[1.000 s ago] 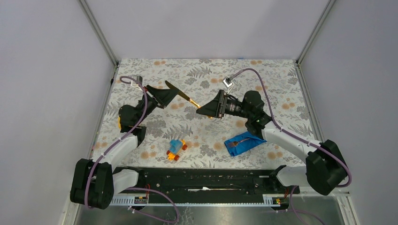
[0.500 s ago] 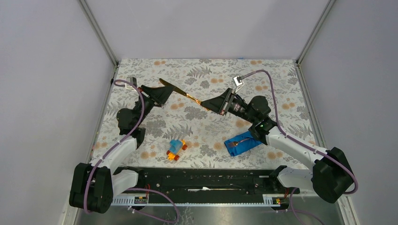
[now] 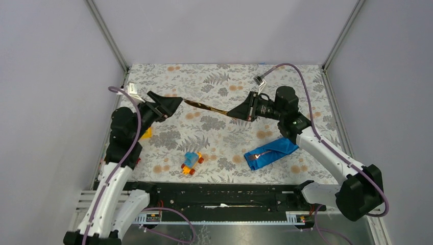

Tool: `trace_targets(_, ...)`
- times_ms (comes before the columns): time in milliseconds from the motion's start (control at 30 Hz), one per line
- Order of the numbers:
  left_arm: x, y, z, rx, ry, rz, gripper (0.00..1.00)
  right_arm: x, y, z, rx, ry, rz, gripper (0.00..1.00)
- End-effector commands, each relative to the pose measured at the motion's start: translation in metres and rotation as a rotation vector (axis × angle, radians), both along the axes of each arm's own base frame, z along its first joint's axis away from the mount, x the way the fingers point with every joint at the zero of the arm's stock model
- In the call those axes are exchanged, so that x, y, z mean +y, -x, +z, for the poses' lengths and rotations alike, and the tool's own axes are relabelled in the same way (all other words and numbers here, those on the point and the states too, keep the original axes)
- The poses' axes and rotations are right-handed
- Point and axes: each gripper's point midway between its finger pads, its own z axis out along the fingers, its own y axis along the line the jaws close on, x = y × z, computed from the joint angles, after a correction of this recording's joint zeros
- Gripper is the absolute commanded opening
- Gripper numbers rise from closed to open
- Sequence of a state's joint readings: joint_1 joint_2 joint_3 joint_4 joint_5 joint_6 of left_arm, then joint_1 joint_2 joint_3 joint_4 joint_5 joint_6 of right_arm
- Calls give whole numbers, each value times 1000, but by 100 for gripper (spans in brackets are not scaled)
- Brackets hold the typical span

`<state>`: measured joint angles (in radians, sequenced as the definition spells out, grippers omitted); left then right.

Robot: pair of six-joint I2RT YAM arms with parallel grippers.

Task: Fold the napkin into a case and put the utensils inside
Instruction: Pass from the left arm to the right, then pass from the right arm to the left

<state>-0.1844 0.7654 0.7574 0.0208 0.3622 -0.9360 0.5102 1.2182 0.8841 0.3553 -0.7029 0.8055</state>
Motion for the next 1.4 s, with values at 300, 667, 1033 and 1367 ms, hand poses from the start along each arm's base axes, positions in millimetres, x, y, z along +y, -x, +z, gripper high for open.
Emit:
trace_targets(300, -43, 63, -25, -242, -624, -541, 75, -32, 88, -30, 33, 209, 370, 0)
trace_targets(667, -116, 110, -52, -351, -782, -812, 74, -34, 103, -35, 118, 186, 439, 0)
trace_targets(1033, -139, 123, -91, -336, -1127, -814, 52, -34, 105, -36, 140, 178, 450, 0)
trace_targets(1367, -126, 122, -86, -356, -1192, -753, 51, -34, 105, -38, 153, 179, 440, 0)
